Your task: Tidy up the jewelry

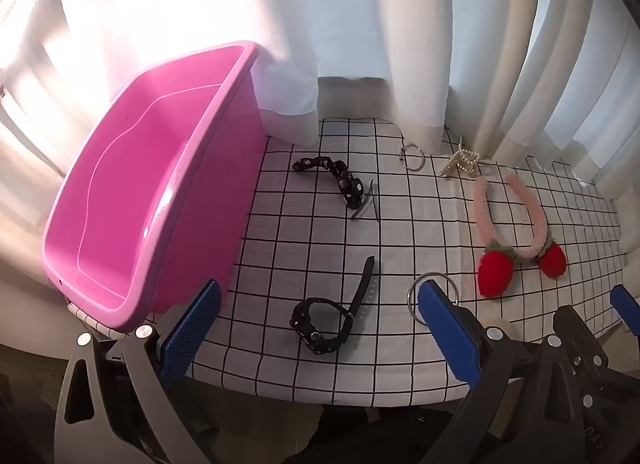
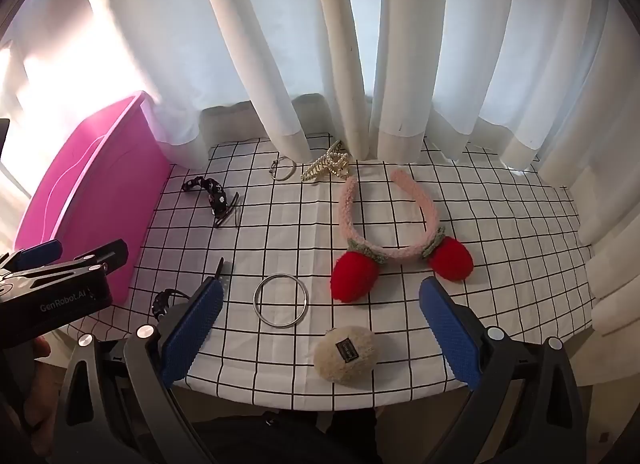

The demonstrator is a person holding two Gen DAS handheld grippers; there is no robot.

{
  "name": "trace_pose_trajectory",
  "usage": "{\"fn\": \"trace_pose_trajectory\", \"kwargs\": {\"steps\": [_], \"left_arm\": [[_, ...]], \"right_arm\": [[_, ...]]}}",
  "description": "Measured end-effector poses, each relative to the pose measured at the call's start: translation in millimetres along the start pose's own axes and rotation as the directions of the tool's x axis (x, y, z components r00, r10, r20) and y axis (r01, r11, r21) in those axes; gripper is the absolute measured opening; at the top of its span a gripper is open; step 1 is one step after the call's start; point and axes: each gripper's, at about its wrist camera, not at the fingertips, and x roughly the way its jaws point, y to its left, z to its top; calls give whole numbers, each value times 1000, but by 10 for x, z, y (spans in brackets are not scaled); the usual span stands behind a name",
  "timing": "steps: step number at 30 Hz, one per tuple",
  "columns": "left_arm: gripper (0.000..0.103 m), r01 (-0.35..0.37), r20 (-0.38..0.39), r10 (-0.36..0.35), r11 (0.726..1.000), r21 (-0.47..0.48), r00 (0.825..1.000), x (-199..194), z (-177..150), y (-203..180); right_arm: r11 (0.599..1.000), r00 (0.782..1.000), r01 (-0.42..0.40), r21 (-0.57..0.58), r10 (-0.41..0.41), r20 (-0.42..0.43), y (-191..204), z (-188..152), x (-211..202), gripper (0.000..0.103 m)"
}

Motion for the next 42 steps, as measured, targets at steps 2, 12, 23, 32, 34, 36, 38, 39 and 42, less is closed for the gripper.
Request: {"fn": "trace_pose_trajectory", "kwargs": {"steps": [2, 12, 23, 32, 34, 36, 38, 39, 42], "left_arm": [[97, 0, 4, 0, 1000, 4, 1000, -1, 10, 18], [97, -5, 14, 5, 1000, 14, 1000, 4, 39, 81], [97, -21, 11, 20, 1000, 15, 1000, -14, 21, -66], [97, -23, 10, 22, 1000, 20, 1000, -6, 16, -82], [97, -25, 12, 24, 1000, 19, 1000, -8, 24, -81], [97, -25, 14, 25, 1000, 17, 1000, -10, 28, -74], [97, -26, 15, 26, 1000, 16, 1000, -11, 27, -70], [97, -25, 15, 25, 1000, 17, 1000, -9, 23, -72], [97, -25, 14, 25, 1000, 18, 1000, -7, 25, -63]], "right_arm": [[1000, 1000, 15, -9, -15, 6, 6, 4, -5, 94], [1000, 1000, 9, -2, -9, 9, -28, 20, -7, 94], [1000, 1000, 12, -8, -11, 13, -23, 53, -23, 94], [1000, 1000, 10, -11, -10, 14, -14, 63, -17, 94], [1000, 1000, 10, -11, -10, 14, -12, 65, -17, 94], [1000, 1000, 10, -12, -10, 14, -10, 64, -19, 94], [1000, 1000, 9, -11, -9, 14, -14, 71, -13, 94], [1000, 1000, 8, -10, -8, 13, -16, 74, -9, 94], [1000, 1000, 7, -9, -7, 13, -21, 75, -5, 94]]}}
